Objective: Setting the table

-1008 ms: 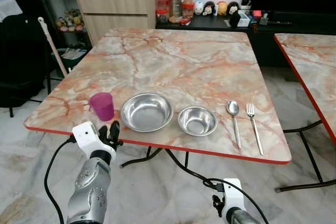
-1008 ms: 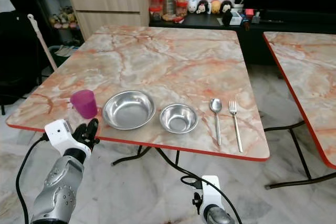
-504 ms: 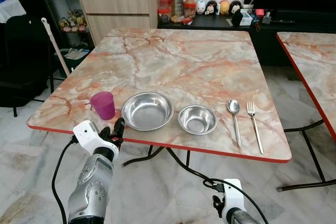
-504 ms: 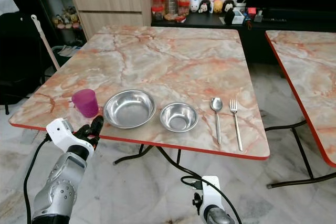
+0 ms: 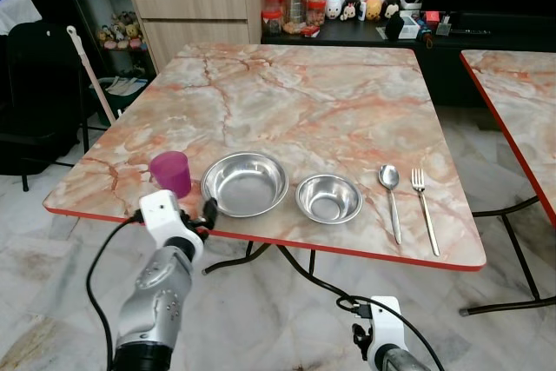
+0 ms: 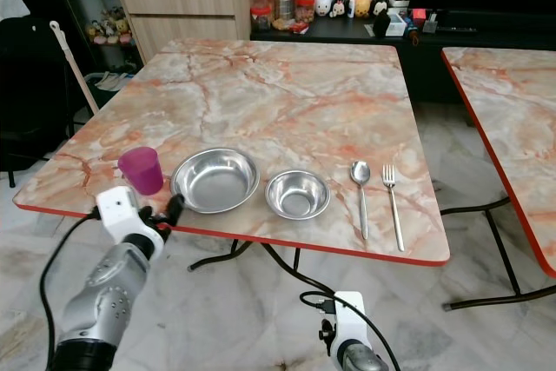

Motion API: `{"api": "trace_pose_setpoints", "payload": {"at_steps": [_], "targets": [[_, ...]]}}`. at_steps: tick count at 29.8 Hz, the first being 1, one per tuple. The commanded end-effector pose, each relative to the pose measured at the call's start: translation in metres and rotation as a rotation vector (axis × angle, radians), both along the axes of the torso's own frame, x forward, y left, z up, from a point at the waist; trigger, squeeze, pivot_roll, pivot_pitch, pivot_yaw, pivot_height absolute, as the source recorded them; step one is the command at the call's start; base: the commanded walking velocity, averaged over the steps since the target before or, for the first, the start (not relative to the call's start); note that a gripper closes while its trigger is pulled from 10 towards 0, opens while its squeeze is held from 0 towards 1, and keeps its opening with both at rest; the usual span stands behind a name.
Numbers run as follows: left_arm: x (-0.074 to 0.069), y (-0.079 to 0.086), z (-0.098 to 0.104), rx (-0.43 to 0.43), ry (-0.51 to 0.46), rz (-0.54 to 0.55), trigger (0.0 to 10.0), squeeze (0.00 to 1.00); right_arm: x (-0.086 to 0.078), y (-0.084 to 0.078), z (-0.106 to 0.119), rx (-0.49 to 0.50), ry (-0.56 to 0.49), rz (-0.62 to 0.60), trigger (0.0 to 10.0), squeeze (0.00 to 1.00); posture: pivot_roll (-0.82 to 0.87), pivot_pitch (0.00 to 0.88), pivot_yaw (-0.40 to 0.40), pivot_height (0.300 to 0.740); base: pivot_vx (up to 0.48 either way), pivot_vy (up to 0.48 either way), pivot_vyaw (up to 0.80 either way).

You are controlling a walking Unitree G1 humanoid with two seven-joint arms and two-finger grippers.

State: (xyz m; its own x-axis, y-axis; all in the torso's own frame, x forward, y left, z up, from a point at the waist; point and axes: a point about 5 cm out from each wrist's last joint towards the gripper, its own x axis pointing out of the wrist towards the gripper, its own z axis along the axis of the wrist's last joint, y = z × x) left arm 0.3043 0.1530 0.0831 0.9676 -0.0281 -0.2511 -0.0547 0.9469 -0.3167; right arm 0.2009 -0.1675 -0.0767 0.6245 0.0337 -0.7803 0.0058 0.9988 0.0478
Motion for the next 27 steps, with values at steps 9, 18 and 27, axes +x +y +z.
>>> {"api": "trace_pose_setpoints", "payload": {"at_steps": [9,18,27], "targets": [[0.019,0.000,0.014,0.014,-0.020,0.012,10.0,0.00,0.001,-0.003,0.001,0.003,-0.003,-0.034,10.0,0.00,0.09,0.000,0.047,0.740,0.000,0.000,0.00],[0.025,0.002,0.012,-0.008,0.020,0.066,10.0,0.00,0.000,-0.004,0.000,0.001,0.000,-0.031,10.0,0.00,0.09,0.000,0.044,0.740,0.000,0.000,0.00],[0.033,-0.009,0.007,-0.025,0.091,0.084,10.0,0.00,0.001,-0.006,0.001,-0.007,0.001,-0.013,10.0,0.00,0.08,0.000,0.037,0.740,0.000,0.000,0.00]]}}
